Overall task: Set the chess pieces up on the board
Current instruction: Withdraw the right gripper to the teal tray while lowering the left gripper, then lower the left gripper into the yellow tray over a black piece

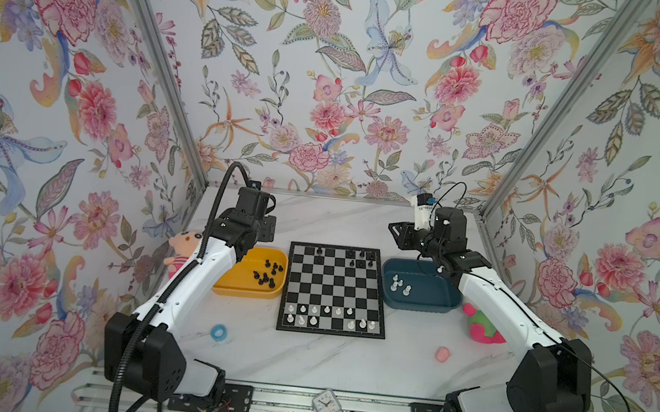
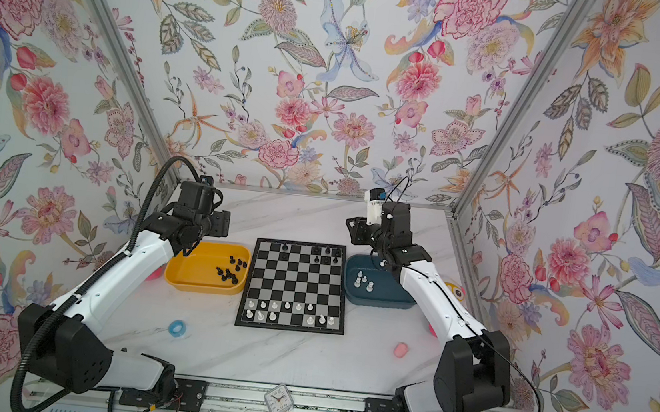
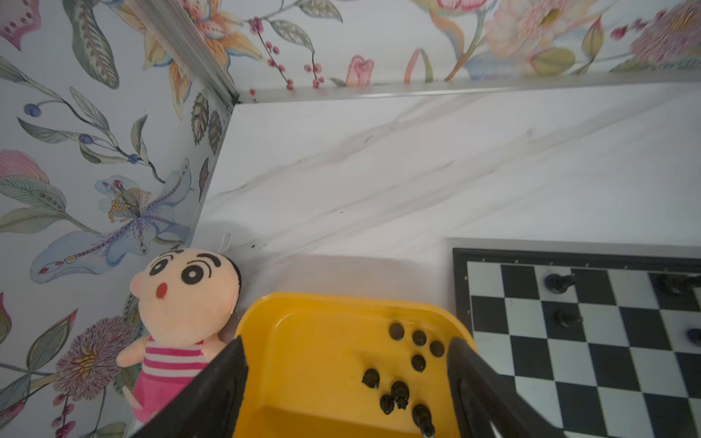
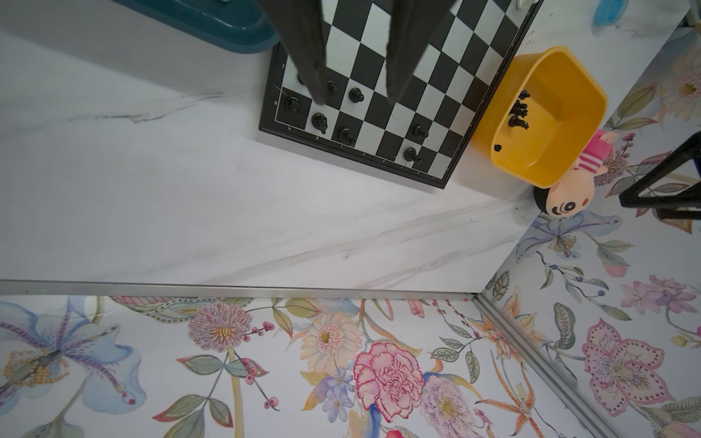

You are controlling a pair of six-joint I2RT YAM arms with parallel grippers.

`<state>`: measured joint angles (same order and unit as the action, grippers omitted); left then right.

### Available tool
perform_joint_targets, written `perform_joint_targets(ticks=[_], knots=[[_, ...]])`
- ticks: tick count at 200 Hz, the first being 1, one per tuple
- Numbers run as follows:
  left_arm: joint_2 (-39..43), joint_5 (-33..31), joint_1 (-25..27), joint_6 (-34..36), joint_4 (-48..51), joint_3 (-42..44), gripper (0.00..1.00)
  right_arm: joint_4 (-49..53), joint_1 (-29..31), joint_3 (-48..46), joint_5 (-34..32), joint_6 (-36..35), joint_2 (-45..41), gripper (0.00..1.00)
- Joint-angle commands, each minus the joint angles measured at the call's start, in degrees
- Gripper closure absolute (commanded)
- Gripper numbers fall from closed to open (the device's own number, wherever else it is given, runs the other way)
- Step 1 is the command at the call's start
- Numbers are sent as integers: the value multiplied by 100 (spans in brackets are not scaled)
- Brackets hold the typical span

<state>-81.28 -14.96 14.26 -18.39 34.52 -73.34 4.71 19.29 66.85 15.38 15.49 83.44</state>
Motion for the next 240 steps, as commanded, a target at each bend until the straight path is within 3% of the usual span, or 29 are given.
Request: perform_joint_targets(ticks=[1,99,240], knots=[[-123,380,-287,169,457,83,17,-18,156,306,-437,89,-91,72],[-559,1061,-520,237,-101,791,21,382,352,284,-1220,-171,-447,71],[-1246,1499,-624,275,-138,703,37,655,305,809,-1125,-250,188,71]])
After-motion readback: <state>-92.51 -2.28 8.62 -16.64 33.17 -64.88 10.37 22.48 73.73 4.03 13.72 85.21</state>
